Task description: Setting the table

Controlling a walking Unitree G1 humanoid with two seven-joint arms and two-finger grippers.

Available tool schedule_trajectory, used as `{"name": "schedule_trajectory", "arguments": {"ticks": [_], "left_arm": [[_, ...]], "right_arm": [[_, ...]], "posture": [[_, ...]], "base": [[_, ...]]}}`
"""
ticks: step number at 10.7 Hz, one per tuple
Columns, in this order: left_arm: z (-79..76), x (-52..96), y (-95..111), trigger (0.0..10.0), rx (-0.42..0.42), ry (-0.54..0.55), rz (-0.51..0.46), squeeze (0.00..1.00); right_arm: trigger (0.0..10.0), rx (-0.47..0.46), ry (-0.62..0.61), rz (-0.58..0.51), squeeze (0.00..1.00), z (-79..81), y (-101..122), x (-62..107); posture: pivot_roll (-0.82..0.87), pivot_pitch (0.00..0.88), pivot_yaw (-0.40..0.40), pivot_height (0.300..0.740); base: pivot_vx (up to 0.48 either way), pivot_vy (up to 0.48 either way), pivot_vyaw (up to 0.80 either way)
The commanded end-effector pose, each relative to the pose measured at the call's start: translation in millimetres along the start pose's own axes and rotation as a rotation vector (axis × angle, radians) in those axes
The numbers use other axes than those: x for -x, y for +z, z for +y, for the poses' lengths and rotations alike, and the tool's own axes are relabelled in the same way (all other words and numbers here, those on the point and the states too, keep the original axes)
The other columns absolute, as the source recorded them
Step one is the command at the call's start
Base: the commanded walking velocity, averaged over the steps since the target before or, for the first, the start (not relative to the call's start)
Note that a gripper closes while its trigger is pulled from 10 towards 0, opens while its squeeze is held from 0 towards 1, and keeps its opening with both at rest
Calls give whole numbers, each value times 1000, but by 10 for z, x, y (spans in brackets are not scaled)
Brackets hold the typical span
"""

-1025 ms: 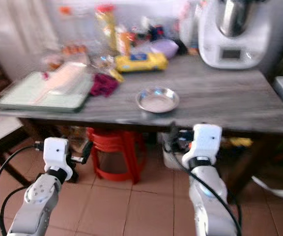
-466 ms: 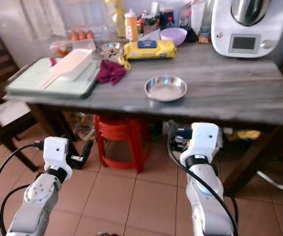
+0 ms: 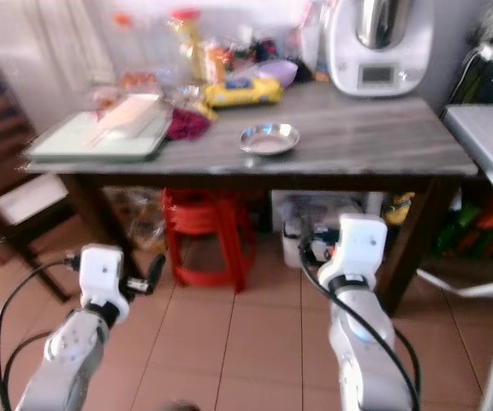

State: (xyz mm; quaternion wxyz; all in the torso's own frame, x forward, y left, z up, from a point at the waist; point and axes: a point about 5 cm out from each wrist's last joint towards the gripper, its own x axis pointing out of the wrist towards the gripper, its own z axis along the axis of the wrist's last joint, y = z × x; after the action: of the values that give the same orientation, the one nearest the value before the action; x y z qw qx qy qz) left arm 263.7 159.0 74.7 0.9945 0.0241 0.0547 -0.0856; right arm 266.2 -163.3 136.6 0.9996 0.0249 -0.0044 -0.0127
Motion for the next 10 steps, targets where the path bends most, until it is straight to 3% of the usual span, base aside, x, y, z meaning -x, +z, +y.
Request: {"name": "schedule_trajectory", "arguments": {"ticks": [1, 6, 10], "left_arm": [[39, -23, 70, 10000, -27, 0, -24, 0], [-8, -4, 125, 10000, -45, -64, -67, 0], [-35, -19, 134, 10000, -37, -79, -76, 0]], "right_arm": [[10000, -10, 33, -9, 0, 75, 27, -13], [10000, -13, 59, -17, 0, 111, 34, -5], [10000, -15, 76, -33, 0, 120, 68, -12]], "posture": [[-36, 0, 87, 740], [-31, 0, 88, 740], [-36, 0, 88, 740]], "base": [[0, 0, 0], [0, 0, 0], [0, -400, 0]]}}
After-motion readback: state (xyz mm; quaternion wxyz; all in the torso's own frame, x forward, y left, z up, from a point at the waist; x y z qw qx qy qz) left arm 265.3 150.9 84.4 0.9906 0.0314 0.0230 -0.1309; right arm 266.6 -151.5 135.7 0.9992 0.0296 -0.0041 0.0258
